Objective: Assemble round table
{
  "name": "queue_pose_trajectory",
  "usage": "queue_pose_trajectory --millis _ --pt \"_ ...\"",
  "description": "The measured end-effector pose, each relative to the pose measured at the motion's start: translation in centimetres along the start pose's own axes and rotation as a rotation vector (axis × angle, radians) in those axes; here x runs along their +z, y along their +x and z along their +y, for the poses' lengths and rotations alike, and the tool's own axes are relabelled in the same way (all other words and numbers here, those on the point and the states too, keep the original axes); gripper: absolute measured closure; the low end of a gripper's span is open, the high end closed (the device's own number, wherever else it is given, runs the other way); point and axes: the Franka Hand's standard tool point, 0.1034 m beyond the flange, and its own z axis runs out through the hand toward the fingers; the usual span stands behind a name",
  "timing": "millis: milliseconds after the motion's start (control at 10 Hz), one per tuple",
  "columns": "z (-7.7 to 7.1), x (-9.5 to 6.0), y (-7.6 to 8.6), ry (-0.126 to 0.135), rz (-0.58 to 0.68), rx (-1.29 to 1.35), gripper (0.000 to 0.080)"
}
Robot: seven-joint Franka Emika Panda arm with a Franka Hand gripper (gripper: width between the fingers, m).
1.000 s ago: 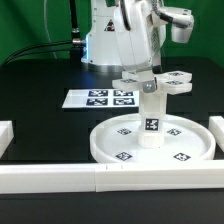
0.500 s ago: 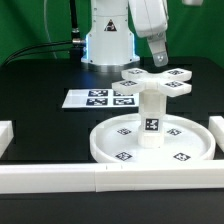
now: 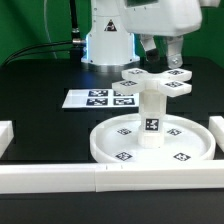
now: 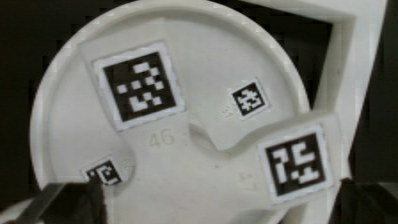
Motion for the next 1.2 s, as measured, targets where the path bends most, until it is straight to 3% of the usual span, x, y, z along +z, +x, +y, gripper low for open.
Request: queue_pose_trajectory --millis 200,600,700,900,1000,1200 --pt "-0.4 0.2 -0.4 -0.022 -0.003 -0.208 0.0150" --pt "-0.3 0.2 -0.3 -0.030 -0.002 -0.482 0.0150" --pt "-0.5 0.1 -0.5 -0.078 0.017 -0.670 0.0150" --pt "-1.3 0.1 -1.2 -0.128 0.016 -0.933 0.0150" --pt "-1.5 0.2 -1.3 -0.145 0.013 -1.068 0.0150" --pt "-1.5 0.2 -1.0 -0.145 0.007 -1.177 0.0150"
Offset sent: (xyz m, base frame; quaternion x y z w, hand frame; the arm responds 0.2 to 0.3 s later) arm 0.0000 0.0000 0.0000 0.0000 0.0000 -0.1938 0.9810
